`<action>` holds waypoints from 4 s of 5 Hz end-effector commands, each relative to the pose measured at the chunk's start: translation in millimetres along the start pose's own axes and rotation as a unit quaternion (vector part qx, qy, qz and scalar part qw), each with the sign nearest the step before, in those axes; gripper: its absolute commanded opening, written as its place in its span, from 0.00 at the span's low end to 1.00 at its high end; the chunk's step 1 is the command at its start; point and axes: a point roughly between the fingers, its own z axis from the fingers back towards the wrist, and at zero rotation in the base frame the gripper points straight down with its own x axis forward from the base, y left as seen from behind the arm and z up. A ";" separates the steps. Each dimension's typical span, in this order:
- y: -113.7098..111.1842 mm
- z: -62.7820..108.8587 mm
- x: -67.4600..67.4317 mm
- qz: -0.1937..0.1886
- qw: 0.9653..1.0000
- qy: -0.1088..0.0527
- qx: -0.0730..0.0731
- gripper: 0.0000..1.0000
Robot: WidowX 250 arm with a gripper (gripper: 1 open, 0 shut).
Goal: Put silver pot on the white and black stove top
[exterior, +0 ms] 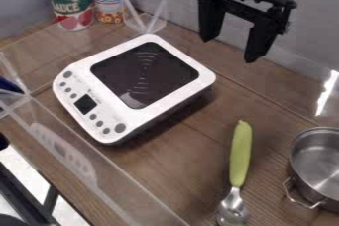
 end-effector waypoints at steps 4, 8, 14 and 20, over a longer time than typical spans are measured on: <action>-79.5 -58.9 -4.1 -0.090 0.996 -0.013 -0.019 1.00; -121.9 -86.7 12.0 -0.179 0.983 -0.026 -0.043 1.00; -119.0 -81.0 8.2 -0.274 0.960 -0.029 -0.053 1.00; -101.2 -85.9 33.6 -0.305 0.949 -0.022 -0.075 1.00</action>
